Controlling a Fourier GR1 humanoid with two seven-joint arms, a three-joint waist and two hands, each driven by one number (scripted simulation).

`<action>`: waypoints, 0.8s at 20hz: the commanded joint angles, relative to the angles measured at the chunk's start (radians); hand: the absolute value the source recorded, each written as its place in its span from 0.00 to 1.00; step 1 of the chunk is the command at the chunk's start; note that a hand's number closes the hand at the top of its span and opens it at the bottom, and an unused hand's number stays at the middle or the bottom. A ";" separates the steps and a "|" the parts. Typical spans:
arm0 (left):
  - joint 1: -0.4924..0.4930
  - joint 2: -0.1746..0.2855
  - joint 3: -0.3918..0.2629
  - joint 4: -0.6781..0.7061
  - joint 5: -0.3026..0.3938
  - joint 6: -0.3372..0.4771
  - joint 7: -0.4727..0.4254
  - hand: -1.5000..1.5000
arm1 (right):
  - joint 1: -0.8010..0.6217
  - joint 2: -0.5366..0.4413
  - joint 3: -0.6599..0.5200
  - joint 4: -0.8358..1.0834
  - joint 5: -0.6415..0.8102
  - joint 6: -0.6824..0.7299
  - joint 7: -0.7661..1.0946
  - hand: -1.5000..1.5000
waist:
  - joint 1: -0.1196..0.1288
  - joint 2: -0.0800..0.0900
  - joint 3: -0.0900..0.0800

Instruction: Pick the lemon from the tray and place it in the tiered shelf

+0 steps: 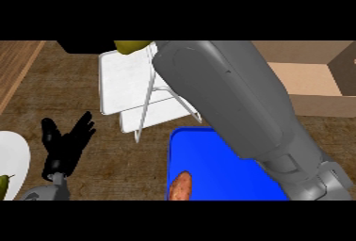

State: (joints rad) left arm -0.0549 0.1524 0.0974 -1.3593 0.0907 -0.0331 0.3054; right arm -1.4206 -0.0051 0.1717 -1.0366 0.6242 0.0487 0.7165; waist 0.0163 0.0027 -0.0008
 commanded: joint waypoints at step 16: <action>0.013 -0.041 -0.016 -0.004 -0.031 0.038 -0.013 0.50 | -0.010 0.005 -0.063 0.129 -0.072 -0.157 -0.098 1.00 | -0.004 -0.003 0.001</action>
State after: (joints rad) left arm -0.0522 0.1393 0.0955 -1.3650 0.0763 -0.0193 0.3060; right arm -1.4561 -0.0064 0.1484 -0.8758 0.6035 -0.0369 0.5728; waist 0.0143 0.0009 -0.0007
